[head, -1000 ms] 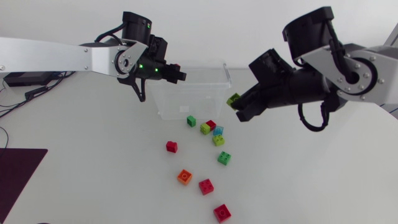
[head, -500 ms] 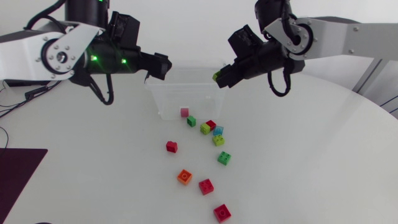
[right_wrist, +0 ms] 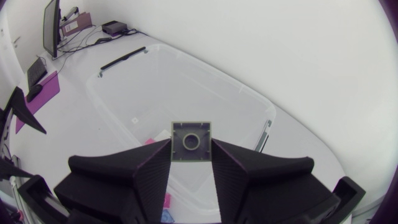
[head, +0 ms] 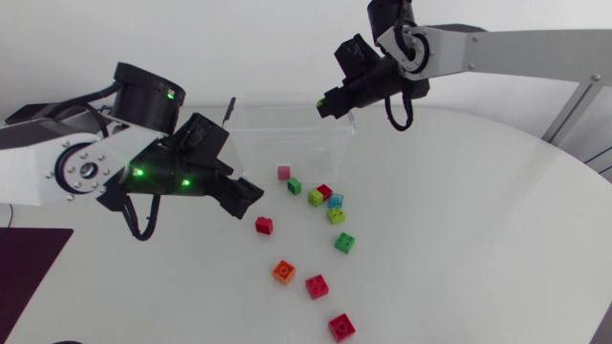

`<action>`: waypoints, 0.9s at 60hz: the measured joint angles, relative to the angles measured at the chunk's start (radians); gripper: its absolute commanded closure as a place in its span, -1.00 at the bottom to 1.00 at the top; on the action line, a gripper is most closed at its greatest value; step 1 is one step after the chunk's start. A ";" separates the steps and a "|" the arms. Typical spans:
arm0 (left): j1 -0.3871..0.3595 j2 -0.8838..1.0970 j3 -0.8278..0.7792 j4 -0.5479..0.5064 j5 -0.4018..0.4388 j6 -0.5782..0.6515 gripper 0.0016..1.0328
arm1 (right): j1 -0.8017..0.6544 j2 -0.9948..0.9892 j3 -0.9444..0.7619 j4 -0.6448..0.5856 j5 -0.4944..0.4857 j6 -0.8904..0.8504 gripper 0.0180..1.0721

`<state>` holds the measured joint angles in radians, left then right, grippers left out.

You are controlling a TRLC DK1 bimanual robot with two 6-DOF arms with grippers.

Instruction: Pick up the duplo bricks and place them in the container

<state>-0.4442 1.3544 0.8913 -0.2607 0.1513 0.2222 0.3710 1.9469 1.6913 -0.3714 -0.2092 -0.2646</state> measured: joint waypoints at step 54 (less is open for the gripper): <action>-0.050 0.495 0.154 -0.016 -0.156 -0.122 -0.80 | 0.040 -0.411 -0.463 0.068 0.052 0.011 -0.91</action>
<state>-0.4946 1.8496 1.0451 -0.2764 -0.0051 0.0998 0.4114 1.5360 1.2282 -0.3031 -0.1570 -0.2535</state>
